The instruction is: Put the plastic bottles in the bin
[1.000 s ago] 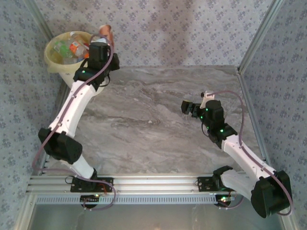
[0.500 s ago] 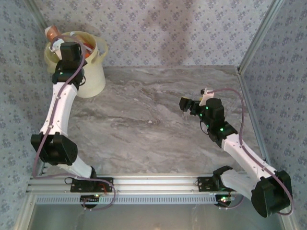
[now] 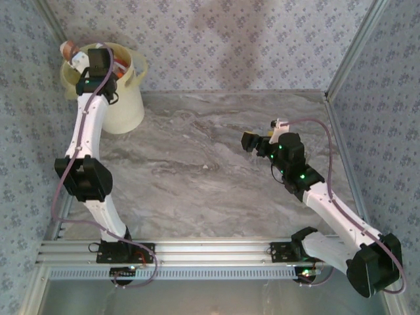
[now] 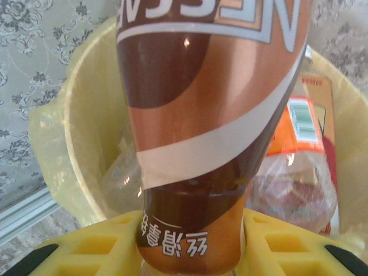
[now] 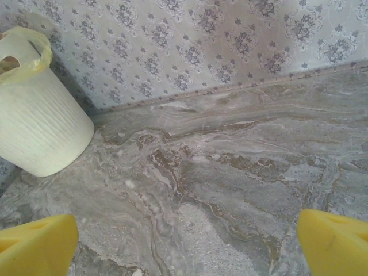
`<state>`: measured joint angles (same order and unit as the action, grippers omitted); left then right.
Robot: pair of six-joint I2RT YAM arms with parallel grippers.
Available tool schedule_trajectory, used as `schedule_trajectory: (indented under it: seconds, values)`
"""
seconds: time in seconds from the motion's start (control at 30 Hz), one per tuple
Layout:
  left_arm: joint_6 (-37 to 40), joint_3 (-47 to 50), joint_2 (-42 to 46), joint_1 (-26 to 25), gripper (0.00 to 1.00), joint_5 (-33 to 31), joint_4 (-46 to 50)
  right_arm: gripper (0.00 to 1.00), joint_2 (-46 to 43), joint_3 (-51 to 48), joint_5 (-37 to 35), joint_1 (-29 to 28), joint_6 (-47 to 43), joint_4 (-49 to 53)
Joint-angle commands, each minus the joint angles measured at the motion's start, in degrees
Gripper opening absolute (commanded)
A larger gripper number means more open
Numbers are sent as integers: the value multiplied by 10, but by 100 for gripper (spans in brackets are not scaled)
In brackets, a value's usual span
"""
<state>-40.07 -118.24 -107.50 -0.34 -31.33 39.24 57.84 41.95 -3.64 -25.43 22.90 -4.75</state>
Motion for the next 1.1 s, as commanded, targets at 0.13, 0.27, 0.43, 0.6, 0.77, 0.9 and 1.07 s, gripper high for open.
schedule_trajectory:
  seconds: [0.13, 0.27, 0.43, 0.6, 0.77, 0.9, 1.07]
  values:
    - [-17, -114, -64, 26, 47, 30, 75, 100, -5, 23, -27, -9, -10, 15]
    - [-12, -195, -106, 28, 62, 61, 108, 100, -1, 28, -28, -12, -12, 17]
    - [-1, -324, -161, 25, 81, 96, 176, 100, 0, 28, -33, -15, -14, 18]
    - [27, -340, -144, 20, 90, 156, 182, 100, 0, 26, -41, -16, -15, 17]
    - [100, -271, -71, -20, 98, 189, 146, 100, -6, 17, -59, -16, -14, 9]
    - [141, -70, 54, -62, 98, 215, 11, 100, -18, 1, -64, -15, -7, 16]
    - [153, 257, 263, -86, 98, 275, -239, 100, -45, -23, -110, -6, -21, 33]
